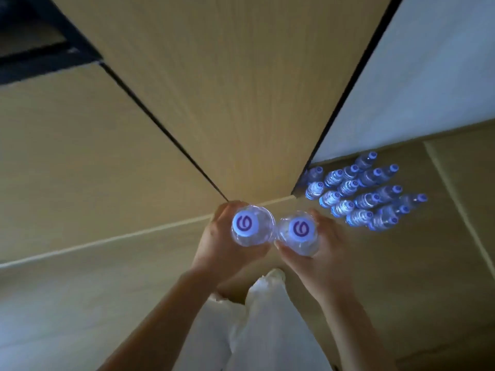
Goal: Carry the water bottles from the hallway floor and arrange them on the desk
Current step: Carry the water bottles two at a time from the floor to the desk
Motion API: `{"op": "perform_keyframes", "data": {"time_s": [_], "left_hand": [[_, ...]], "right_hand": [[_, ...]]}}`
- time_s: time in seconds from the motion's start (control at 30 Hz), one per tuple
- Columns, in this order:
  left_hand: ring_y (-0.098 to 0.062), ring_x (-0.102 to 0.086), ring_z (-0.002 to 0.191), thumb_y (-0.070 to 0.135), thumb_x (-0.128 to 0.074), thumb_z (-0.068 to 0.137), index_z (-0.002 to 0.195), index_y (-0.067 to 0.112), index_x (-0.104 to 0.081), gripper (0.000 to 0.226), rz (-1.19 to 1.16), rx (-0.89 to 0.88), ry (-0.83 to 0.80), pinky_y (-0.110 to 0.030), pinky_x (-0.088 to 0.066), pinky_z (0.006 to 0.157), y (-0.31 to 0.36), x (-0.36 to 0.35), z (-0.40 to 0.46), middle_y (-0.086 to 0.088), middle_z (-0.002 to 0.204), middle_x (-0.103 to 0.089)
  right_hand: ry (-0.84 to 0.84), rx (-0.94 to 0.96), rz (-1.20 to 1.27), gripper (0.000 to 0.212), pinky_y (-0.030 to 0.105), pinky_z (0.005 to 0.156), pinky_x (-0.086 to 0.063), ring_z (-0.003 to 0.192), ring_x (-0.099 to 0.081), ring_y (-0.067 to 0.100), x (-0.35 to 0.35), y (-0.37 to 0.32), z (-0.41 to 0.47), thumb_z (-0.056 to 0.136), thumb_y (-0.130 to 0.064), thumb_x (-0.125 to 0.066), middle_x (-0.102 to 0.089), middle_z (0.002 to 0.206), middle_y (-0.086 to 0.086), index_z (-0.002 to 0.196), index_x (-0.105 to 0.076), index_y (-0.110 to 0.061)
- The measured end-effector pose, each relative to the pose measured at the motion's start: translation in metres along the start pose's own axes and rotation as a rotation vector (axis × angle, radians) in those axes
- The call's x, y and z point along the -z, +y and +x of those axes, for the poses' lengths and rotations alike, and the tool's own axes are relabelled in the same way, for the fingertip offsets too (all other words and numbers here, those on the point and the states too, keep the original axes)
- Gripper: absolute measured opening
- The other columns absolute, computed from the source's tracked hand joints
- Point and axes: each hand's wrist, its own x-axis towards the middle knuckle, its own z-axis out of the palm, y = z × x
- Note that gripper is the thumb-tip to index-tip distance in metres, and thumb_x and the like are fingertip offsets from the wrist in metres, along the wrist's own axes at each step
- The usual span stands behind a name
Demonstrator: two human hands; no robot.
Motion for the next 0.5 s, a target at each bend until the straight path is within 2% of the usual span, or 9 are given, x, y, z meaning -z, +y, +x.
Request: {"op": "perform_keyframes", "data": {"time_s": [0.03,0.1,0.17,0.23,0.3,0.37,0.4,0.43,0.5], "left_hand": [[-0.002,-0.055,0.111,0.022,-0.089,0.054,0.100,0.062,-0.048,0.073,-0.007,-0.012,0.091,-0.002,-0.037,0.088,0.003,0.017,-0.012,0.020,0.104,-0.060],[-0.004,-0.055,0.115,0.018,-0.091,0.053,0.097,0.062,-0.046,0.077,-0.047,0.033,0.200,0.003,-0.033,0.084,0.003,0.052,-0.041,0.022,0.106,-0.062],[0.011,-0.059,0.095,0.024,-0.089,0.053,0.099,0.055,-0.051,0.067,-0.108,0.088,0.308,0.003,-0.037,0.073,0.000,0.086,-0.073,0.029,0.097,-0.065],[0.010,-0.061,0.081,0.028,-0.086,0.053,0.098,0.042,-0.057,0.055,-0.172,0.125,0.435,-0.001,-0.040,0.066,-0.006,0.118,-0.108,0.030,0.091,-0.065],[0.009,-0.061,0.077,0.028,-0.082,0.054,0.093,0.037,-0.060,0.046,-0.227,0.151,0.581,-0.002,-0.041,0.065,-0.014,0.149,-0.148,0.027,0.088,-0.066],[0.007,-0.062,0.074,0.026,-0.082,0.054,0.087,0.035,-0.062,0.040,-0.269,0.179,0.725,-0.004,-0.042,0.065,-0.024,0.177,-0.190,0.023,0.084,-0.067],[0.004,-0.063,0.073,0.027,-0.081,0.051,0.084,0.035,-0.062,0.039,-0.309,0.204,0.804,-0.007,-0.044,0.064,-0.031,0.189,-0.213,0.021,0.081,-0.068],[0.001,-0.064,0.072,0.029,-0.079,0.047,0.083,0.034,-0.063,0.039,-0.364,0.235,0.886,-0.010,-0.047,0.065,-0.037,0.201,-0.237,0.019,0.079,-0.068],[-0.005,-0.065,0.072,0.035,-0.075,0.041,0.083,0.030,-0.064,0.043,-0.467,0.270,1.047,-0.020,-0.052,0.068,-0.050,0.222,-0.284,0.014,0.077,-0.070]], "right_hand": [[-0.039,0.037,0.033,0.061,0.040,0.077,-0.051,0.083,-0.063,0.034,0.002,-0.018,0.001,0.056,-0.035,-0.078,-0.068,0.090,0.011,0.104,-0.066,0.002],[-0.129,0.136,0.072,0.058,0.034,0.076,-0.048,0.083,-0.061,0.031,-0.001,-0.055,0.001,0.056,-0.034,-0.081,-0.067,0.088,0.005,0.102,-0.067,-0.003],[-0.196,0.259,0.087,0.058,0.025,0.072,-0.043,0.081,-0.061,0.029,-0.011,-0.093,-0.003,0.052,-0.027,-0.090,-0.065,0.085,0.001,0.100,-0.067,-0.005],[-0.254,0.361,0.111,0.063,0.019,0.073,-0.039,0.082,-0.059,0.026,-0.024,-0.132,-0.014,0.049,-0.022,-0.093,-0.062,0.087,-0.001,0.103,-0.065,-0.003],[-0.345,0.418,0.153,0.068,0.025,0.080,-0.043,0.088,-0.060,0.026,-0.040,-0.172,-0.031,0.050,-0.024,-0.093,-0.065,0.095,0.002,0.108,-0.065,-0.003],[-0.479,0.446,0.235,0.070,0.037,0.083,-0.048,0.093,-0.061,0.027,-0.056,-0.212,-0.053,0.050,-0.034,-0.092,-0.066,0.099,0.003,0.108,-0.065,-0.006],[-0.556,0.457,0.260,0.069,0.040,0.084,-0.049,0.093,-0.061,0.026,-0.064,-0.233,-0.067,0.050,-0.045,-0.086,-0.066,0.098,0.001,0.106,-0.065,-0.011],[-0.622,0.485,0.275,0.066,0.040,0.083,-0.049,0.092,-0.061,0.023,-0.071,-0.254,-0.083,0.051,-0.056,-0.077,-0.066,0.095,-0.003,0.102,-0.065,-0.017],[-0.716,0.562,0.340,0.050,0.034,0.076,-0.048,0.084,-0.060,0.018,-0.086,-0.293,-0.117,0.050,-0.062,-0.064,-0.063,0.085,-0.011,0.089,-0.062,-0.032]]}}
